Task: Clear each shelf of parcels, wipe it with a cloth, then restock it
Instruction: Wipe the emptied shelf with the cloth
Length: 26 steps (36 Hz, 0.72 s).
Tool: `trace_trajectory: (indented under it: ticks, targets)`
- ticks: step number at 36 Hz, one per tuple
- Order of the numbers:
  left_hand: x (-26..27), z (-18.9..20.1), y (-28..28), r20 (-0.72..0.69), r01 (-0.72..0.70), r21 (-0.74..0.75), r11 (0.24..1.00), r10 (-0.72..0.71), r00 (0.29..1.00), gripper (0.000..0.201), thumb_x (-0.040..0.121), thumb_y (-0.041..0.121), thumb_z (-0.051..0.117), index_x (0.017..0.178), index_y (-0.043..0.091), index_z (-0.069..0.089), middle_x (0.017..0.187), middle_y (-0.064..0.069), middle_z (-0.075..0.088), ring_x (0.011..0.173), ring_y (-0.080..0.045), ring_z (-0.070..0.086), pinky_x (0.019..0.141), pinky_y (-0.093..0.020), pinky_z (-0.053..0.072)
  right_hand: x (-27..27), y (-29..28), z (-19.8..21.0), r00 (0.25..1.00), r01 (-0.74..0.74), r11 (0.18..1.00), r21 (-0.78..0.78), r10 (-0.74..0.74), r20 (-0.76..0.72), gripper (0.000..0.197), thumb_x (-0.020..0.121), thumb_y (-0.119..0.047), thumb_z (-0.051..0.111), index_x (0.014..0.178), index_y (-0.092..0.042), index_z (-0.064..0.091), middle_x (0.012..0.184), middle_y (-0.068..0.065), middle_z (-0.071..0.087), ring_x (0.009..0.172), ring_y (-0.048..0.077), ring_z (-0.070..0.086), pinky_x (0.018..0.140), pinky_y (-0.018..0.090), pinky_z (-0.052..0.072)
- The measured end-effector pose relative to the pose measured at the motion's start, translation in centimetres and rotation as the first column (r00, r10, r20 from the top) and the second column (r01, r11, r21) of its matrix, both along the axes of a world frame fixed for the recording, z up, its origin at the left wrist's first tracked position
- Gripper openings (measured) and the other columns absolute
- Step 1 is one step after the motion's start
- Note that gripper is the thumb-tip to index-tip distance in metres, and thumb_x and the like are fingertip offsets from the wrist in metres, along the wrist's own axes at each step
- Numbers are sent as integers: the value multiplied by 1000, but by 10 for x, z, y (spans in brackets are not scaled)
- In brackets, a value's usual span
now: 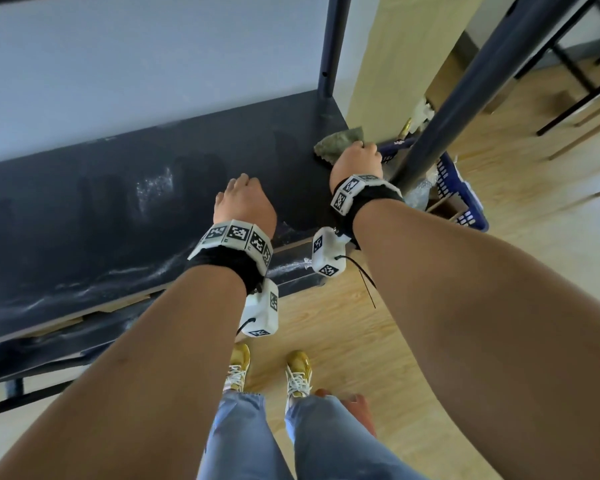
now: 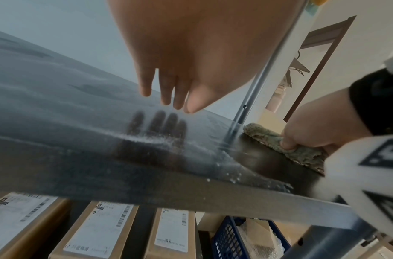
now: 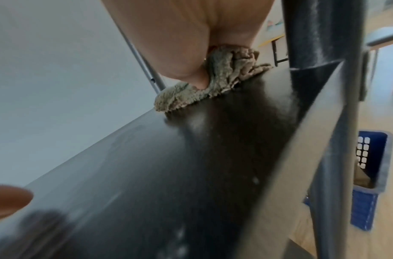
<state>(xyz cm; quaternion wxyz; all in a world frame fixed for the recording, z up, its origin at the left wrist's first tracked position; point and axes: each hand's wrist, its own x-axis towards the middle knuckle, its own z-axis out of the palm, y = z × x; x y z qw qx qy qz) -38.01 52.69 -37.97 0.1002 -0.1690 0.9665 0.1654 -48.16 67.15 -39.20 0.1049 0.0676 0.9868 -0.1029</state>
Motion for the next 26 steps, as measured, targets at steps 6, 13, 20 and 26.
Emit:
trace_trajectory:
  ticks: [6,13,20,26]
  targets:
    - [-3,-1,-7,70,36,35,999,-38,997,45,91,4,38,136,4,44,151,-7,31,140,-23,28,112,-37,29,-2,-4,-3,999,-48,999,15,48,-8,50,99,-14,36,145,4,29,145,18,36,133,32,36,110,38,34]
    - [-3,1,-10,140,77,21,997,-79,987,52,88,3,39,140,8,40,154,-5,26,140,-24,27,115,-41,23,13,-37,-5,943,-329,944,-7,328,-61,47,94,-9,40,141,-8,40,149,11,33,137,28,30,107,41,32]
    - [-5,4,-14,202,103,13,995,-103,974,61,87,3,40,147,14,31,159,-1,15,145,-19,17,119,-43,12,2,-45,-5,919,-390,921,-19,388,-68,44,94,-4,39,136,-10,48,146,8,38,135,26,34,100,40,40]
    - [-1,9,-11,175,59,17,998,-61,983,61,89,1,38,147,18,32,159,3,16,143,-21,22,119,-39,12,-21,-33,-5,965,-256,967,-17,254,-57,43,96,-6,34,137,-5,47,144,11,40,134,29,36,105,40,37]
